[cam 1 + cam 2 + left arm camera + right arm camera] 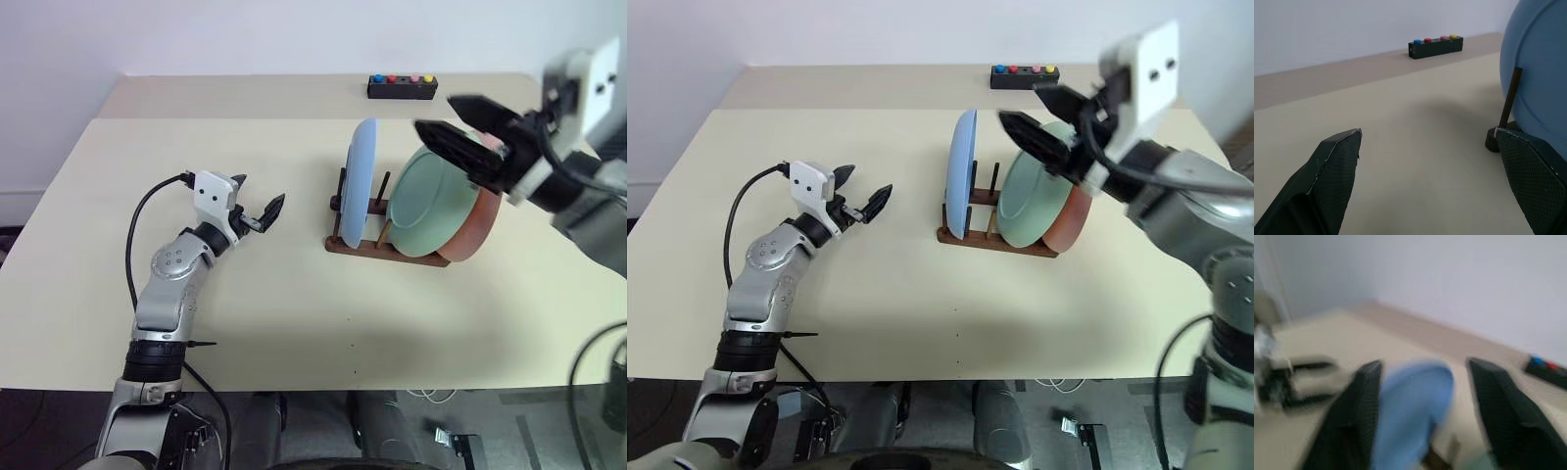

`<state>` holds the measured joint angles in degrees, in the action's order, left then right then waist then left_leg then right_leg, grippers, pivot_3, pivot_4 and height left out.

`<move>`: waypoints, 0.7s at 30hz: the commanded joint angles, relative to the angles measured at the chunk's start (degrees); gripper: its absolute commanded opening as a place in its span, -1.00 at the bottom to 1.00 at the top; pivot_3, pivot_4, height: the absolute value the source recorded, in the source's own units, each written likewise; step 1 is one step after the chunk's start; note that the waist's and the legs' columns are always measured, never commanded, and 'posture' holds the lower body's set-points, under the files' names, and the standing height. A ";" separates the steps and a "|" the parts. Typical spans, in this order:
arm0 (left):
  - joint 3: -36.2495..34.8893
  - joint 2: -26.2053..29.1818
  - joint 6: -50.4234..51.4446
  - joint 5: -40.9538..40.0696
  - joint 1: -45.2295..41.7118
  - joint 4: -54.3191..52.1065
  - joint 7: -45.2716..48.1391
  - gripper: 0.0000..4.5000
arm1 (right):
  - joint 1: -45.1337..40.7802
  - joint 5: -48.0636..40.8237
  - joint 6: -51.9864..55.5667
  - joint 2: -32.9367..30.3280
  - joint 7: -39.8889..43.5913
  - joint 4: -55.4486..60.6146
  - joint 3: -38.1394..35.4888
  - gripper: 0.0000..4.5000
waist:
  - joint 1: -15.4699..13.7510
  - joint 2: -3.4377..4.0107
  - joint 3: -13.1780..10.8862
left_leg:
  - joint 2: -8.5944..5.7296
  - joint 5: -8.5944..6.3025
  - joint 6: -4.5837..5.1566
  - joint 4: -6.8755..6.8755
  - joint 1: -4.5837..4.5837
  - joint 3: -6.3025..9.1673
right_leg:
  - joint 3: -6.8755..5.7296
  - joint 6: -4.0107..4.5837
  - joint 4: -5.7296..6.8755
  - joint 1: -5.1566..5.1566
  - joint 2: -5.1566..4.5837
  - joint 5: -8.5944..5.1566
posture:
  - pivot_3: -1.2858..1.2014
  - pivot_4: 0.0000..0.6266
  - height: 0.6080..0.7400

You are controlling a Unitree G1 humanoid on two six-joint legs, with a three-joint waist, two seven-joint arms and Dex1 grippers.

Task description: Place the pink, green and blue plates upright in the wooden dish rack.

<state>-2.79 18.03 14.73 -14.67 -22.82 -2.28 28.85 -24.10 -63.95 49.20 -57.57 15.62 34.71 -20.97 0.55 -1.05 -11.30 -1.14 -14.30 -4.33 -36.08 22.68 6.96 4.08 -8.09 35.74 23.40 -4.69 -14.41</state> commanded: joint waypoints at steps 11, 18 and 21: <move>5.71 7.81 5.81 -7.77 6.45 -9.58 18.09 1.00 | 26.79 20.43 -4.70 -7.30 21.87 10.12 -15.17 -0.97 | 0.17 0.02 0.00 | 0.07 -0.02 0.03 -0.09 -0.17 -0.17 | 0.06 0.18 -0.12 -0.17 0.01 -0.10 | 0.03 -0.52 1.00; 6.36 7.79 6.82 -7.63 6.69 -10.73 17.74 1.00 | 28.02 27.26 -5.57 -6.62 22.07 9.23 -11.11 -0.97 | 0.09 0.01 0.00 | 0.06 -0.02 0.03 -0.07 -0.15 -0.17 | 0.06 0.18 -0.33 -0.26 -0.01 -0.09 | 0.03 -0.52 1.00; 6.54 7.68 6.88 -7.40 6.50 -10.65 17.57 1.00 | 25.80 29.13 -5.52 -6.25 20.88 8.22 -8.07 -0.97 | 0.24 0.01 0.00 | 0.06 -0.02 0.03 -0.07 -0.16 -0.17 | 0.06 0.19 -0.32 -0.25 -0.01 -0.09 | 0.03 -0.52 1.00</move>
<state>3.76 25.60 21.83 -21.77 -16.12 -11.12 46.39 3.17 -36.33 44.63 -64.03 37.42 43.28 -29.43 0.78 -1.04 -11.30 -1.08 -14.32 -4.31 -36.15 22.51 6.79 4.14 -7.90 35.42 23.15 -4.70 -14.50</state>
